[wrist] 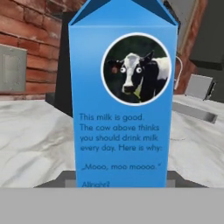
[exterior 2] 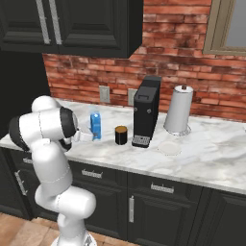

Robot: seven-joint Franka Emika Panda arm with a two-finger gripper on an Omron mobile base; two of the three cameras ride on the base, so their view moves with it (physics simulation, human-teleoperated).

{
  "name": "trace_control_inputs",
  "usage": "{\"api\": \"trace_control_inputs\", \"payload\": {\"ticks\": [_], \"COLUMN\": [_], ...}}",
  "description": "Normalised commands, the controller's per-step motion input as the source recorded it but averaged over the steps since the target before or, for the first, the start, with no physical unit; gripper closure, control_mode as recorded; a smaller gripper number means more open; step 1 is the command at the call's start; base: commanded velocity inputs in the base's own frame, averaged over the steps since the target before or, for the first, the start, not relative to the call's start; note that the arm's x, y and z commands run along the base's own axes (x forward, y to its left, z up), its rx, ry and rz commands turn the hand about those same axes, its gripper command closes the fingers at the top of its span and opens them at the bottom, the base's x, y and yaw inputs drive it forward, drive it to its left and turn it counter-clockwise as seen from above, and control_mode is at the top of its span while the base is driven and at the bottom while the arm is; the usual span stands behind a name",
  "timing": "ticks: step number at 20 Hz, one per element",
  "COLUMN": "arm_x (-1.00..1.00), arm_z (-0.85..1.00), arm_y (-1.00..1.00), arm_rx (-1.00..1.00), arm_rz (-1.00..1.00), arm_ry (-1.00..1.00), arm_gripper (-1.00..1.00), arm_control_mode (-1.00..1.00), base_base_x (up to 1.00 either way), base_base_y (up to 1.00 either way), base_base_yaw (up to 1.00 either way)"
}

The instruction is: Take a sugar cube from the saucer and place it inside the coffee. Then, grab milk from the fridge and place it next to the coffee on the counter to sweeten the coffee.

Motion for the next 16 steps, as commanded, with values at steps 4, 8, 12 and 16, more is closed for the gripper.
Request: {"api": "trace_control_inputs", "payload": {"ticks": [4,8,12,16], "arm_x": [0.29,0.29,0.09,0.10], "arm_z": [-0.01,-0.02,-0.17,-0.15], "arm_y": [-0.13,-0.09,-0.11,-0.18], "arm_rx": [0.00,0.00,0.00,0.00], "arm_rz": [-0.01,-0.01,-0.01,-0.01], "arm_ry": [-0.01,-0.03,-0.05,-0.05], "arm_gripper": [1.00,1.00,1.00,1.00], "arm_control_mode": [-1.00,-1.00,-1.00,-1.00], "base_base_x": [0.00,0.00,0.00,0.00], "base_base_y": [0.00,0.00,0.00,0.00], "base_base_yaw": [0.00,0.00,0.00,0.00]}}
